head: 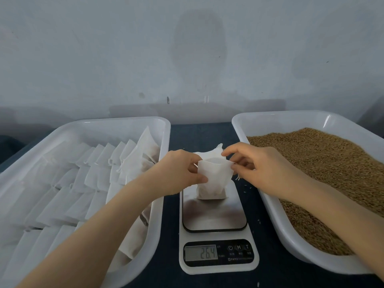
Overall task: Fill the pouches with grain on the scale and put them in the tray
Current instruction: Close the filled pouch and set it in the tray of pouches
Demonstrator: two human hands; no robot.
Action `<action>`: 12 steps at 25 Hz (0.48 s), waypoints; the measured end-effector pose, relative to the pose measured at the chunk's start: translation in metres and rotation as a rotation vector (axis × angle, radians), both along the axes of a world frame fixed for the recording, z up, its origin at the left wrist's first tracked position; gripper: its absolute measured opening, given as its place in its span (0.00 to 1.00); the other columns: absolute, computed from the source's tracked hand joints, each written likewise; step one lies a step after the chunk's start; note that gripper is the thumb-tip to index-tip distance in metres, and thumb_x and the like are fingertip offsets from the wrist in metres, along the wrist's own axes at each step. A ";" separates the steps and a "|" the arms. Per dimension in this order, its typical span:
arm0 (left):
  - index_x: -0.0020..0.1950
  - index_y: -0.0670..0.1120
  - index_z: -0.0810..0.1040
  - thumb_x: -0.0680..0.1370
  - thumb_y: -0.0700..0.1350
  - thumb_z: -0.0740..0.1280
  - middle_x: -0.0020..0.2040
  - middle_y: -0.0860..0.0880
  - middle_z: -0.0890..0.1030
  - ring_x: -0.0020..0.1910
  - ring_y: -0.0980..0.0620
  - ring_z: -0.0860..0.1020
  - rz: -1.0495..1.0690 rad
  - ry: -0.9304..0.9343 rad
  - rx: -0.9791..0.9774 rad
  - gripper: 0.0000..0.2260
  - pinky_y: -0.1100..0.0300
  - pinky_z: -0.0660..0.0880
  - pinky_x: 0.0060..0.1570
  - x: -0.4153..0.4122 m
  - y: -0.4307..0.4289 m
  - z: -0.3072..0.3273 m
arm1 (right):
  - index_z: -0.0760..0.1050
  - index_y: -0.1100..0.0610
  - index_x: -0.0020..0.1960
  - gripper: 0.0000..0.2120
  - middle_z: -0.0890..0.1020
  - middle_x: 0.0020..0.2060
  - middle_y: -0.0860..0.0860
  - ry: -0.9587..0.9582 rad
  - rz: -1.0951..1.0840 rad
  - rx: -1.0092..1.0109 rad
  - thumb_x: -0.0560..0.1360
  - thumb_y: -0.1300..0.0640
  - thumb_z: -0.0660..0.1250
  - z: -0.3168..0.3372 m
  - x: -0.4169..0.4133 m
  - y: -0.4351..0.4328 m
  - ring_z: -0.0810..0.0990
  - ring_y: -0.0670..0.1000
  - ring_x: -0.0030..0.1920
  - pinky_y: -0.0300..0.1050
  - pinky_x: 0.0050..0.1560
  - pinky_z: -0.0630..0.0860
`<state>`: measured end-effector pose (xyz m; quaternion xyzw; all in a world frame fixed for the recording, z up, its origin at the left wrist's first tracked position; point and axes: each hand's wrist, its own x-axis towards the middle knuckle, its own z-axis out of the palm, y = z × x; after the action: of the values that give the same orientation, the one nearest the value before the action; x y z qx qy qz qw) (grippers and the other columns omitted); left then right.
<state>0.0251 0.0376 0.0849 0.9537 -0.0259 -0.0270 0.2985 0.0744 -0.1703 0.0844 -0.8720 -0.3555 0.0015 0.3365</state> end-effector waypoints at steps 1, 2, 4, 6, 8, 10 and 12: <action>0.38 0.56 0.76 0.74 0.49 0.73 0.30 0.62 0.77 0.33 0.65 0.77 0.000 -0.002 0.001 0.07 0.72 0.71 0.36 0.000 0.000 0.001 | 0.75 0.44 0.56 0.13 0.82 0.43 0.41 0.002 -0.001 0.004 0.76 0.60 0.66 0.000 0.000 0.000 0.80 0.39 0.43 0.40 0.50 0.77; 0.37 0.57 0.74 0.73 0.49 0.73 0.29 0.63 0.76 0.32 0.66 0.76 -0.002 -0.002 -0.001 0.09 0.73 0.70 0.35 0.000 0.000 0.001 | 0.75 0.44 0.56 0.13 0.81 0.43 0.41 0.001 -0.002 0.005 0.76 0.60 0.66 0.000 0.000 0.000 0.80 0.39 0.43 0.39 0.50 0.77; 0.37 0.58 0.74 0.73 0.49 0.73 0.30 0.63 0.76 0.32 0.65 0.76 -0.011 0.003 -0.003 0.09 0.73 0.68 0.35 -0.001 -0.001 0.002 | 0.75 0.45 0.57 0.13 0.81 0.43 0.41 -0.003 -0.002 0.000 0.76 0.60 0.66 0.000 0.000 0.001 0.80 0.39 0.43 0.38 0.49 0.77; 0.41 0.56 0.75 0.74 0.49 0.72 0.32 0.63 0.76 0.34 0.64 0.76 -0.013 0.011 -0.006 0.07 0.72 0.69 0.36 -0.001 -0.001 0.002 | 0.75 0.45 0.57 0.13 0.81 0.43 0.41 -0.007 0.001 -0.003 0.76 0.60 0.66 0.000 0.000 0.001 0.80 0.39 0.43 0.36 0.49 0.77; 0.43 0.55 0.76 0.74 0.50 0.72 0.33 0.63 0.76 0.34 0.64 0.76 -0.011 0.012 -0.006 0.05 0.73 0.69 0.36 0.000 -0.001 0.001 | 0.75 0.45 0.57 0.13 0.82 0.43 0.41 -0.016 0.001 -0.007 0.76 0.60 0.66 -0.001 0.001 0.001 0.80 0.39 0.43 0.34 0.47 0.76; 0.44 0.55 0.76 0.73 0.50 0.72 0.32 0.63 0.76 0.33 0.65 0.76 -0.007 0.009 0.003 0.06 0.74 0.67 0.33 0.000 -0.001 0.001 | 0.75 0.44 0.56 0.14 0.82 0.43 0.41 -0.022 0.004 -0.008 0.76 0.60 0.66 -0.002 0.002 0.000 0.80 0.38 0.43 0.32 0.46 0.75; 0.45 0.55 0.76 0.73 0.51 0.72 0.32 0.63 0.75 0.33 0.65 0.75 -0.004 0.013 0.008 0.06 0.73 0.66 0.33 0.000 -0.001 0.000 | 0.75 0.43 0.56 0.14 0.82 0.43 0.41 -0.035 0.008 -0.015 0.76 0.59 0.66 -0.003 0.004 0.000 0.80 0.38 0.43 0.31 0.45 0.75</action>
<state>0.0254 0.0368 0.0847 0.9545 -0.0258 -0.0337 0.2950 0.0780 -0.1699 0.0810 -0.8729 -0.3649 -0.0097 0.3238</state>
